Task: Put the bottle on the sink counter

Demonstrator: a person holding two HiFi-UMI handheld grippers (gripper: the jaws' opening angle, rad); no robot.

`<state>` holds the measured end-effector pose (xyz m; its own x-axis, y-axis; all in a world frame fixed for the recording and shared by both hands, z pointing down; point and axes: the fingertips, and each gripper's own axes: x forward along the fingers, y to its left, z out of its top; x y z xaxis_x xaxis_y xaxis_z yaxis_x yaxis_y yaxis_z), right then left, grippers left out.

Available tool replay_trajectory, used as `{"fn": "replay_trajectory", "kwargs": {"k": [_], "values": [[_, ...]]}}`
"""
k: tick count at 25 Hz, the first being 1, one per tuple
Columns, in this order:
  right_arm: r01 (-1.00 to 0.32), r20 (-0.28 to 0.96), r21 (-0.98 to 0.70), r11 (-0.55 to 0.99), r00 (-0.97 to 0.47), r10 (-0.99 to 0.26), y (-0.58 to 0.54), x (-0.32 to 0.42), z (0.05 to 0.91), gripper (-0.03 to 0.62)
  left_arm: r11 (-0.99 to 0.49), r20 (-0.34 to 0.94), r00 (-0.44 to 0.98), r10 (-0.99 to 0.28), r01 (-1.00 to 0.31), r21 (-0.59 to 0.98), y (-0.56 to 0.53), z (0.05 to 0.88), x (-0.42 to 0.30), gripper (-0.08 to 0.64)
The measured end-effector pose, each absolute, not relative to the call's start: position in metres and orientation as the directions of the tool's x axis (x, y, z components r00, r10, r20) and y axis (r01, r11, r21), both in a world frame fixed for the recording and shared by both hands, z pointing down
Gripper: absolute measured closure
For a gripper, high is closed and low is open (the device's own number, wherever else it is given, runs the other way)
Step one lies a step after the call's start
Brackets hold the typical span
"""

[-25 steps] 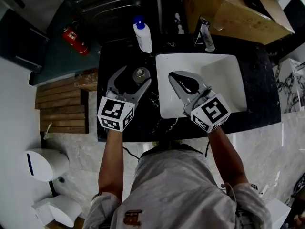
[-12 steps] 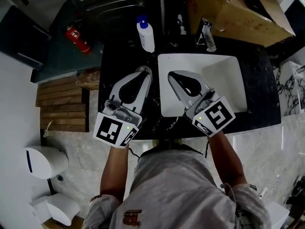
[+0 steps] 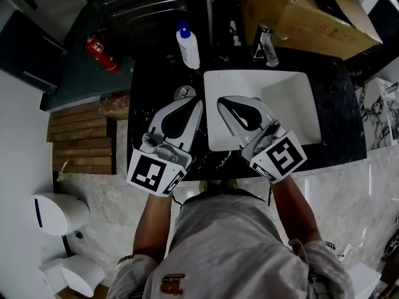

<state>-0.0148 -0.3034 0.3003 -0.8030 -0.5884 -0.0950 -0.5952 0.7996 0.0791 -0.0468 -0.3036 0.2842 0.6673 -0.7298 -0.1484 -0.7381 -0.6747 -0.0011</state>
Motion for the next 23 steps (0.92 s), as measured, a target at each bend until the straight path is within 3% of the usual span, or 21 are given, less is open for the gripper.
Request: {"fn": "replay_trajectory", "kwargs": {"k": [23], "values": [[-0.593, -0.092, 0.085, 0.801, -0.805, -0.587, -0.2960, -0.0123, 0.3000, 0.592, -0.665, -0.133, 0.660, -0.740, -0.747, -0.008, -0.2977, 0.2864, -0.0463, 0.560]]}}
